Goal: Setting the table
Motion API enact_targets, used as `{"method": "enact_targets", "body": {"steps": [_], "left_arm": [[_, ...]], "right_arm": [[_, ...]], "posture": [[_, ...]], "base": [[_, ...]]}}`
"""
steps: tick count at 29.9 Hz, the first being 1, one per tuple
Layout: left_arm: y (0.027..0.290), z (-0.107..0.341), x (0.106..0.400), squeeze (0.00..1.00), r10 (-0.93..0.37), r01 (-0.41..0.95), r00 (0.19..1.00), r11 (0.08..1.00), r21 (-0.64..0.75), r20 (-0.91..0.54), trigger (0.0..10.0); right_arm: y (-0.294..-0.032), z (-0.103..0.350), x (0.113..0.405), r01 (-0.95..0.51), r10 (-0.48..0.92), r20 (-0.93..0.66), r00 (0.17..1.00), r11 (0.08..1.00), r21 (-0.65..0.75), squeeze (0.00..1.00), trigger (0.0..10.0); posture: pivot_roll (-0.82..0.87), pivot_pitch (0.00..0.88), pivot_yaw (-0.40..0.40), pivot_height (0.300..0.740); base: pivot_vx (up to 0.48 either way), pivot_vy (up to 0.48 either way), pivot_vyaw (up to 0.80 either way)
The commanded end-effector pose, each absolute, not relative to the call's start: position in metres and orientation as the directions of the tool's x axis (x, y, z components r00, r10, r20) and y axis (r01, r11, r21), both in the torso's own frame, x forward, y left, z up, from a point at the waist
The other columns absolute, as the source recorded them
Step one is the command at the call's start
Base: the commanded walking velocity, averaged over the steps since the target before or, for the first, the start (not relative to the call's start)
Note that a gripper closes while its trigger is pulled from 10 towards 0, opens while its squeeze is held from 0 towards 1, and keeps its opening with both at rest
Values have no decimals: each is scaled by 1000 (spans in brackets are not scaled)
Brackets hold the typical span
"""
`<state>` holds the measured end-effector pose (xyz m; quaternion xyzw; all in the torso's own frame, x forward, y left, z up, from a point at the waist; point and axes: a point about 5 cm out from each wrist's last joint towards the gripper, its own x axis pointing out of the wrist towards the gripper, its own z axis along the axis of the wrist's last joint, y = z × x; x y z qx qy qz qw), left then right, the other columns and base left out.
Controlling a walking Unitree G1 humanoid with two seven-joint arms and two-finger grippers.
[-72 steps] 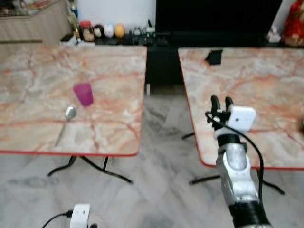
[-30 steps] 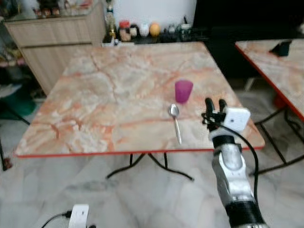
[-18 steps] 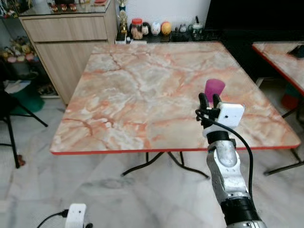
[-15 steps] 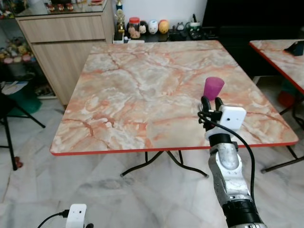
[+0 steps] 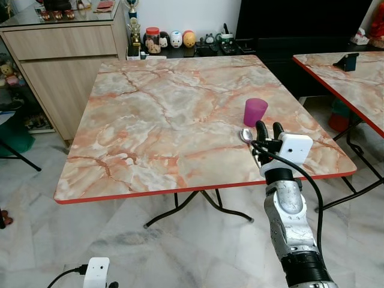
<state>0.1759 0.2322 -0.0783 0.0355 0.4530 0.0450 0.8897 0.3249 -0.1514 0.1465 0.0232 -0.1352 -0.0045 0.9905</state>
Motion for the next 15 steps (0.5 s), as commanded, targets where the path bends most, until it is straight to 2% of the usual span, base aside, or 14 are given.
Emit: {"method": "enact_targets", "body": {"steps": [1, 5, 15], "left_arm": [[231, -80, 173, 0, 104, -44, 574, 994, 96, -812, 10000], [231, -80, 173, 0, 105, -42, 574, 994, 98, -812, 10000], [231, -80, 173, 0, 106, -41, 574, 994, 101, -812, 10000]], "right_arm": [[-151, 149, 324, -3, -8, 278, 961, 999, 40, 0, 10000], [-152, 149, 324, 6, -17, 280, 960, 999, 41, 0, 10000], [-152, 148, 323, 6, -18, 278, 960, 999, 43, 0, 10000]], "posture": [[-23, 0, -3, 740], [-23, 0, -3, 740], [-23, 0, -3, 740]], "base": [[0, 0, 0], [187, 0, 0], [291, 0, 0]]}}
